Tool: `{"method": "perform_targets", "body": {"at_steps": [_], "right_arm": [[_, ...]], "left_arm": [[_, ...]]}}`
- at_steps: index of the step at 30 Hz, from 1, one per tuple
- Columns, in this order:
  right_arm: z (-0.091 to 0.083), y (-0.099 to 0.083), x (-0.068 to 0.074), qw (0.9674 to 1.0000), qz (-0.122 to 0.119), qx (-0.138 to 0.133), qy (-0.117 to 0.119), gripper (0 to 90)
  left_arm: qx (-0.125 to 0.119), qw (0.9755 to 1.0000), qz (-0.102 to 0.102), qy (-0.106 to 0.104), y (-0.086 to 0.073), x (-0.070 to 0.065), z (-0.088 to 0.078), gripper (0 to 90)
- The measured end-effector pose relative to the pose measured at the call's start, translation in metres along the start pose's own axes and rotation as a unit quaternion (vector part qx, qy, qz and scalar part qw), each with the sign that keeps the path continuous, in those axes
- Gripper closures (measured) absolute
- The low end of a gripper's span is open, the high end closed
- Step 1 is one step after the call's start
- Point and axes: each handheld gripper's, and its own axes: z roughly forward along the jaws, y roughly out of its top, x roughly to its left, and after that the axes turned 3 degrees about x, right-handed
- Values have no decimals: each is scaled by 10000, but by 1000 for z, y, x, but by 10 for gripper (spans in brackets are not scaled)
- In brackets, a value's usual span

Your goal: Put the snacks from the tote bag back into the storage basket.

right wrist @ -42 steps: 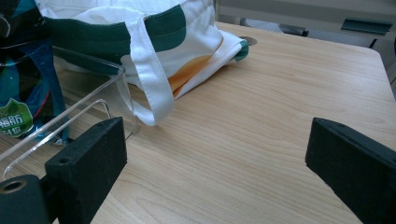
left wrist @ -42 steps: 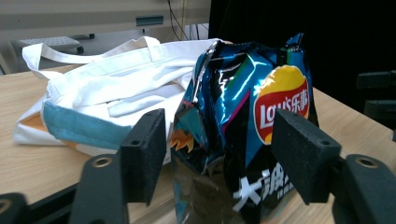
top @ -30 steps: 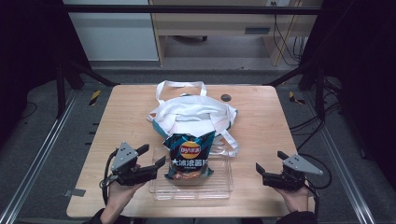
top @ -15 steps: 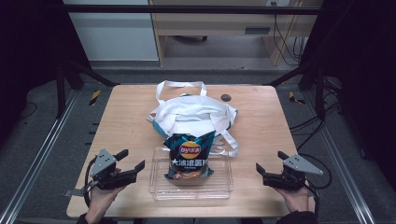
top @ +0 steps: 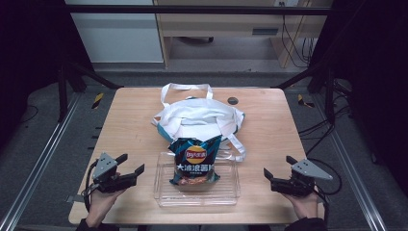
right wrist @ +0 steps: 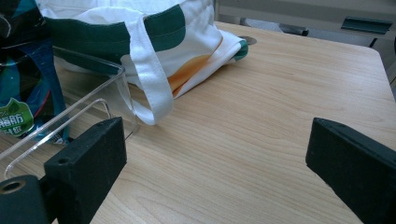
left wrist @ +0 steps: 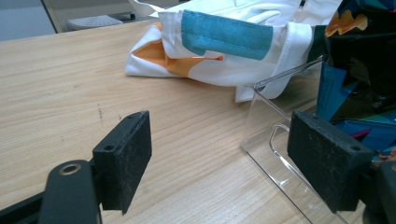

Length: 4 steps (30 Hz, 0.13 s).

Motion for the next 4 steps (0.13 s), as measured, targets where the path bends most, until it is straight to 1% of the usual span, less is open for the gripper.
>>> {"method": "perform_targets", "body": {"at_steps": [4], "right_arm": [[0, 0, 0, 10000, -8, 7, 0, 55]], "left_arm": [[23, 10000, -66, 7, -1, 1, 1, 215]]}}
